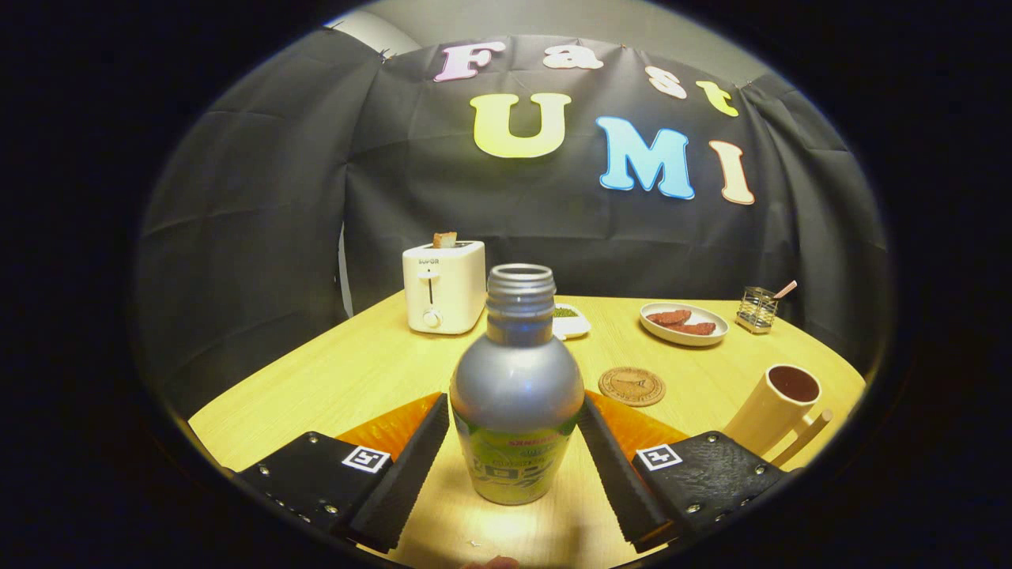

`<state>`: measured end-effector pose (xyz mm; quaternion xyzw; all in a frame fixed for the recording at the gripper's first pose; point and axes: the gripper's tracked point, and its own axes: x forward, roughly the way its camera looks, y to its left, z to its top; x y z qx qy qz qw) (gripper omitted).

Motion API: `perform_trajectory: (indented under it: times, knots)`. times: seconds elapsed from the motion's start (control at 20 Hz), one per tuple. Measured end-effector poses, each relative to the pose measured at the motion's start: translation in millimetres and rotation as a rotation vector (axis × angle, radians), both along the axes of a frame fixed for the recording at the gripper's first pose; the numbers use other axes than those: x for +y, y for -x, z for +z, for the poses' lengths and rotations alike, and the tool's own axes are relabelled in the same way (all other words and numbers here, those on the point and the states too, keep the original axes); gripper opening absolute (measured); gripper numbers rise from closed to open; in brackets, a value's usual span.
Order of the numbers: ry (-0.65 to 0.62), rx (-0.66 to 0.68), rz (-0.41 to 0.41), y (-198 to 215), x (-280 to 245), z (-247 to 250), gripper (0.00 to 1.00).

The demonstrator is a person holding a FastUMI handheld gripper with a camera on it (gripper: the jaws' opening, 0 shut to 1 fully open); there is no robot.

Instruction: Take the bottle from table, then pour the juice into the cup, finally place the bottle on the coaster

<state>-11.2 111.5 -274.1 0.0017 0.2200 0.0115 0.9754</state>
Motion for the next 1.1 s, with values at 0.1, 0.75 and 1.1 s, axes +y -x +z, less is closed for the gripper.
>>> perform_trajectory:
  times: [0.1, 0.75, 1.1]
  knots:
    - [-0.004, 0.02, -0.007, 1, 0, -7, 0.98]
    - [0.026, 0.12, -0.036, 9, -5, -36, 0.88]
    - [-0.055, 0.153, -0.022, 8, 0, -30, 0.77]
